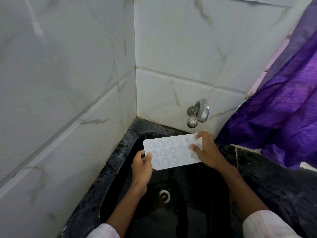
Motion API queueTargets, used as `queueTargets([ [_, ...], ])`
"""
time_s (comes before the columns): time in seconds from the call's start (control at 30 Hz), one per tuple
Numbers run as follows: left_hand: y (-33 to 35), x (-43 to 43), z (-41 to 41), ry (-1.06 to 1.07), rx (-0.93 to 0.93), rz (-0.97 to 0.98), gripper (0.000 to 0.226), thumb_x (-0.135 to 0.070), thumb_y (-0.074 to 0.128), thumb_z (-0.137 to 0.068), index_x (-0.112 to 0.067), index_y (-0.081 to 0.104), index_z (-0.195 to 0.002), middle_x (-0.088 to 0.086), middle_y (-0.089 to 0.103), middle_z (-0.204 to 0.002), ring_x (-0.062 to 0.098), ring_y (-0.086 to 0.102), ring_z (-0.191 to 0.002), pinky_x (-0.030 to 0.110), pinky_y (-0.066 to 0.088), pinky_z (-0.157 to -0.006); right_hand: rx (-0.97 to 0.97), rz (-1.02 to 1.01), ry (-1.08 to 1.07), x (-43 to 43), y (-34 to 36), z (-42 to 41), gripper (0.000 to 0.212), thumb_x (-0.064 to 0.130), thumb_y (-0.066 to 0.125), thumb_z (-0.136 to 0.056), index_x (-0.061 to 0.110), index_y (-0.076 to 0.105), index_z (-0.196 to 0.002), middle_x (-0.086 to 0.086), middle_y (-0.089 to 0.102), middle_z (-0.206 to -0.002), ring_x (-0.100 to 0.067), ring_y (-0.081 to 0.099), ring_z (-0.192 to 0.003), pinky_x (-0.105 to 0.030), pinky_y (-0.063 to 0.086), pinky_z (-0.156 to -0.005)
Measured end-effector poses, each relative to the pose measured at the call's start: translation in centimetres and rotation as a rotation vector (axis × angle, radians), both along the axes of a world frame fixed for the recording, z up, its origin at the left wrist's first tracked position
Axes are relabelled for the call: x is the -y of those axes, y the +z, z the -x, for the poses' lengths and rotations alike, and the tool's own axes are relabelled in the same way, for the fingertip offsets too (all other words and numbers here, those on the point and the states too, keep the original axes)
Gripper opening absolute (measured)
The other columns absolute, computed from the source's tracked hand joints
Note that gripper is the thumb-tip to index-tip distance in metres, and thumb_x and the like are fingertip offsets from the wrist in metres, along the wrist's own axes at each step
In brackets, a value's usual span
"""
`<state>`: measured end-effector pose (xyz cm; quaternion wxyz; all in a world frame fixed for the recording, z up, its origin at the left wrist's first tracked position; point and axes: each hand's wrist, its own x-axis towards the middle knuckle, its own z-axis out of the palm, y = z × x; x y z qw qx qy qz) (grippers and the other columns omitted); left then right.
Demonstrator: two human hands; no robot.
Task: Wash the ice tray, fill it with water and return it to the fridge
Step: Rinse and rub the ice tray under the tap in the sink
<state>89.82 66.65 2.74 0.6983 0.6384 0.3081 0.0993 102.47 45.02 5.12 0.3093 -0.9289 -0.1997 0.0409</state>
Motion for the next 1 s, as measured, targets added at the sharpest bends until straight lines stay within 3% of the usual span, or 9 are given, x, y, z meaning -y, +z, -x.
queueTargets([
  [0.13, -0.1, 0.1, -0.6, 0.025, 0.0, 0.029, 0.01, -0.022, 0.051, -0.103, -0.028, 0.058, -0.098, 0.005, 0.072, -0.105, 0.021, 0.071, -0.095, 0.05, 0.06, -0.085, 0.034, -0.025, -0.01, 0.2, -0.5, 0.0, 0.021, 0.016, 0.056, -0.096, 0.016, 0.046, -0.114, -0.003, 0.034, -0.136, -0.008, 0.037, -0.122, -0.023, 0.03, -0.102],
  [0.23, 0.1, 0.2, -1.2, 0.035, 0.003, 0.027, 0.012, -0.023, 0.051, -0.103, -0.03, 0.056, -0.096, 0.004, 0.071, -0.104, 0.02, 0.071, -0.095, 0.05, 0.061, -0.085, 0.014, -0.016, 0.002, 0.3, -0.6, 0.3, 0.016, 0.021, 0.054, -0.097, 0.021, 0.049, -0.113, 0.002, 0.026, -0.146, -0.004, 0.031, -0.124, -0.022, 0.028, -0.102],
  [0.33, 0.2, 0.2, -1.5, 0.032, 0.007, 0.011, 0.01, -0.022, 0.05, -0.103, -0.028, 0.057, -0.097, 0.002, 0.071, -0.102, 0.019, 0.071, -0.093, 0.048, 0.061, -0.084, -0.028, -0.015, 0.014, 0.1, -0.6, 0.5, 0.016, 0.031, 0.055, -0.097, 0.026, 0.052, -0.112, 0.004, 0.021, -0.149, -0.014, 0.031, -0.132, -0.029, 0.032, -0.106],
  [0.4, 0.3, 0.3, -1.6, 0.034, 0.01, 0.015, 0.01, -0.022, 0.05, -0.103, -0.027, 0.057, -0.098, 0.003, 0.071, -0.102, 0.018, 0.07, -0.093, 0.047, 0.061, -0.084, -0.038, 0.003, 0.008, -0.1, -0.4, 0.6, 0.019, 0.04, 0.054, -0.096, 0.029, 0.055, -0.112, 0.002, 0.017, -0.153, -0.022, 0.026, -0.14, -0.037, 0.03, -0.113],
  [0.53, 0.4, 0.4, -1.7, 0.049, 0.01, 0.034, 0.011, -0.021, 0.049, -0.104, -0.027, 0.056, -0.098, 0.004, 0.07, -0.104, 0.019, 0.07, -0.094, 0.043, 0.061, -0.082, -0.01, 0.055, 0.006, -0.3, 0.0, 1.0, 0.032, 0.052, 0.054, -0.092, 0.033, 0.06, -0.117, -0.004, 0.013, -0.158, -0.027, 0.016, -0.144, -0.041, 0.023, -0.115],
  [0.7, 0.5, 0.3, -1.7, 0.048, 0.01, 0.053, 0.008, -0.02, 0.049, -0.104, -0.022, 0.056, -0.106, 0.004, 0.07, -0.105, 0.02, 0.07, -0.096, 0.045, 0.061, -0.083, -0.036, 0.073, 0.016, 0.0, 0.1, 0.8, 0.037, 0.056, 0.056, -0.089, 0.034, 0.063, -0.118, -0.002, 0.013, -0.157, -0.028, 0.017, -0.144, -0.041, 0.023, -0.116],
  [0.83, 0.5, 0.5, -1.5, 0.038, 0.018, 0.051, 0.008, -0.019, 0.049, -0.104, -0.021, 0.056, -0.107, 0.004, 0.071, -0.103, 0.019, 0.071, -0.094, 0.045, 0.061, -0.084, -0.031, 0.115, 0.01, -0.3, 0.3, 0.8, 0.042, 0.057, 0.054, -0.09, 0.029, 0.064, -0.12, -0.001, 0.011, -0.159, -0.026, 0.017, -0.145, -0.034, 0.02, -0.113],
  [1.0, 0.3, 0.4, -1.5, 0.057, 0.008, 0.055, 0.008, -0.021, 0.049, -0.104, -0.021, 0.056, -0.106, 0.005, 0.071, -0.106, 0.02, 0.07, -0.095, 0.045, 0.061, -0.082, 0.006, 0.145, 0.023, -0.7, 0.8, 1.5, 0.046, 0.059, 0.053, -0.089, 0.031, 0.06, -0.125, 0.003, 0.007, -0.16, -0.021, 0.01, -0.146, -0.042, 0.026, -0.113],
])
